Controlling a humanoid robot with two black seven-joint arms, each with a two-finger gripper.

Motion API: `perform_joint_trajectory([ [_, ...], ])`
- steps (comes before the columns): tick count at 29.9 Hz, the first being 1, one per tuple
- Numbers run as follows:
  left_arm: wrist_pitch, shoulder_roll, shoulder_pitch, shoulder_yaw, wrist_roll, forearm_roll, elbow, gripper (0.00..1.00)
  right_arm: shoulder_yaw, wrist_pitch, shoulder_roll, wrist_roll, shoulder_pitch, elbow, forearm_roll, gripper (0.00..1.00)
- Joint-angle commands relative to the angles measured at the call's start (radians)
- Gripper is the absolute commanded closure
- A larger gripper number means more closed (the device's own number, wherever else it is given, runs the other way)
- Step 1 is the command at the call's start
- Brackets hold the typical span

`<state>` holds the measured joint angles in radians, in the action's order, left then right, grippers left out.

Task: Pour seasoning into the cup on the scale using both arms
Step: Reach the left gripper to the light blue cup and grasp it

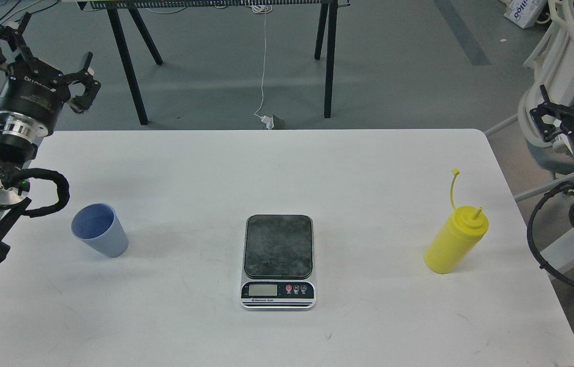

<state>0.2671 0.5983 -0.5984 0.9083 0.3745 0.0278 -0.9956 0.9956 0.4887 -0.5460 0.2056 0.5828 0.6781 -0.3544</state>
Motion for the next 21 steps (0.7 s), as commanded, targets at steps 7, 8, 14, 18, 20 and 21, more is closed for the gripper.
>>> perform_joint_trajectory([
  [7,0.012,0.015,0.000,0.000,0.006,0.001,-0.009,0.00,0.001,0.000,-0.002,0.003,-0.011,0.000,0.000,0.01],
  [8,0.014,0.018,0.002,0.000,0.009,0.001,-0.012,0.00,0.003,0.000,-0.003,0.003,-0.009,0.000,0.000,0.01],
  [14,0.067,0.141,0.012,-0.069,0.003,-0.038,-0.089,0.00,0.037,0.000,-0.018,0.003,-0.024,0.001,0.000,0.01],
  [18,0.054,0.219,0.015,-0.100,0.007,-0.295,-0.133,0.01,0.055,0.000,-0.020,0.001,-0.037,0.001,0.000,0.01],
  [20,0.050,0.247,0.023,-0.106,0.014,-0.478,-0.158,0.01,0.066,0.000,-0.020,0.001,-0.040,0.003,0.000,0.01],
  [21,0.049,0.267,0.038,-0.108,0.017,-0.582,-0.176,0.01,0.067,0.000,-0.020,0.001,-0.044,0.005,0.000,0.01],
])
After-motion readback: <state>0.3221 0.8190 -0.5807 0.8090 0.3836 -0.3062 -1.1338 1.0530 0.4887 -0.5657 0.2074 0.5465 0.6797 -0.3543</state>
